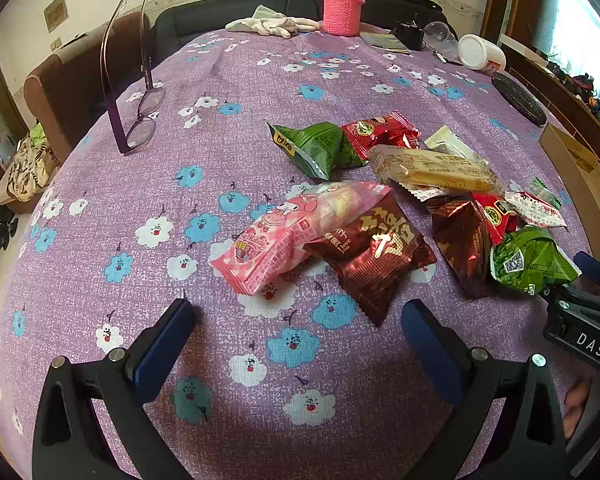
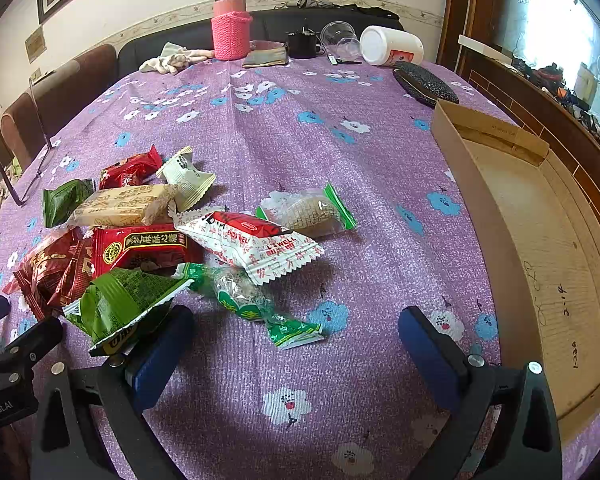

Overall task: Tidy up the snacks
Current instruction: 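Pour the wrapped snacks from the cardboard box onto the tablecloth, then grasp the pink candy bar with the left tool while the right tool grasps a green snack bag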

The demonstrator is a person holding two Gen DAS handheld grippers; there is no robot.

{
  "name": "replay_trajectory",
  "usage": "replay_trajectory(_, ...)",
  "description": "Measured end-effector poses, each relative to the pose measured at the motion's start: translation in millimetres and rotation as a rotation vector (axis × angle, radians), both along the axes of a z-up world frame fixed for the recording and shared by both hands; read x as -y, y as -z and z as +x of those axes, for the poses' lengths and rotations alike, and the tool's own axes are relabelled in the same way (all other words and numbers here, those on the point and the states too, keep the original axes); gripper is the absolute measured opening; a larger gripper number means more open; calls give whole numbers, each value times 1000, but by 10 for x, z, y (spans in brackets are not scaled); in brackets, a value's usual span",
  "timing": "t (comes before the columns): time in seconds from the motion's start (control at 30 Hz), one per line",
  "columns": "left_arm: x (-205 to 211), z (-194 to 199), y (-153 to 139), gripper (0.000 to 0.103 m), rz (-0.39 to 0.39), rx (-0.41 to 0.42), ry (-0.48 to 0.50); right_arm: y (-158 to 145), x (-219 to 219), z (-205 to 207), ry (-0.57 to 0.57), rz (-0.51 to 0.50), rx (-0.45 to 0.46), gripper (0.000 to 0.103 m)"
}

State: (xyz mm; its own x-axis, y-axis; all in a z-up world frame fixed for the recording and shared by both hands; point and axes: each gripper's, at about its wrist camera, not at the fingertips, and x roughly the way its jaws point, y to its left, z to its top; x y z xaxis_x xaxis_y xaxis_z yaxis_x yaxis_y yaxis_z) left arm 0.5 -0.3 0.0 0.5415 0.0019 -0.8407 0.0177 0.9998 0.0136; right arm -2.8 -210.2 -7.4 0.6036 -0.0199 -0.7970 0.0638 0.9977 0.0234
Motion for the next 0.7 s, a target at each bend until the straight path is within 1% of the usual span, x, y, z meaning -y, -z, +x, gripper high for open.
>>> replay_trajectory(0.17,4,7,7,103,-3,-1,1,-4,1,-7,-10,1,-9,102)
replay_trajectory(0.27,-8,-36,4,103,-2,-8,32,-26,10,-30,-106,10,-80,103)
replay_trajectory(0.3,-13,-50,-5,103,-4,-26,55,-35,19,-59,-139,14,-101,103)
replay_trajectory(0.33,-30,-68,-15,103,-19,-35,65,-28,70,-80,-166,25,-110,103)
replay_trajectory(0.4,-124,-139,-71,103,-105,-49,112,-43,87,-201,-236,55,-112,103)
replay_trajectory(0.47,-210,-216,-144,103,-161,-43,134,-82,118,-357,-268,81,-87,103)
replay_trajectory(0.5,-248,-227,-179,102,-167,-34,137,-107,143,-446,-276,95,-71,103)
replay_trajectory(0.53,-277,-264,-239,101,-171,-15,153,-128,177,-502,-288,114,-59,103)
replay_trajectory(0.57,-283,-283,-284,95,-172,-4,163,-145,207,-544,-295,137,-49,103)
replay_trajectory(0.6,-286,-294,-327,88,-167,6,172,-178,256,-607,-303,182,-27,102)
replay_trajectory(0.63,-284,-292,-363,84,-159,13,182,-207,289,-649,-310,210,-8,100)
replay_trajectory(0.67,-285,-276,-389,78,-156,15,188,-238,294,-675,-312,212,4,92)
replay_trajectory(0.7,-285,-247,-415,77,-154,15,191,-269,278,-717,-316,174,6,88)
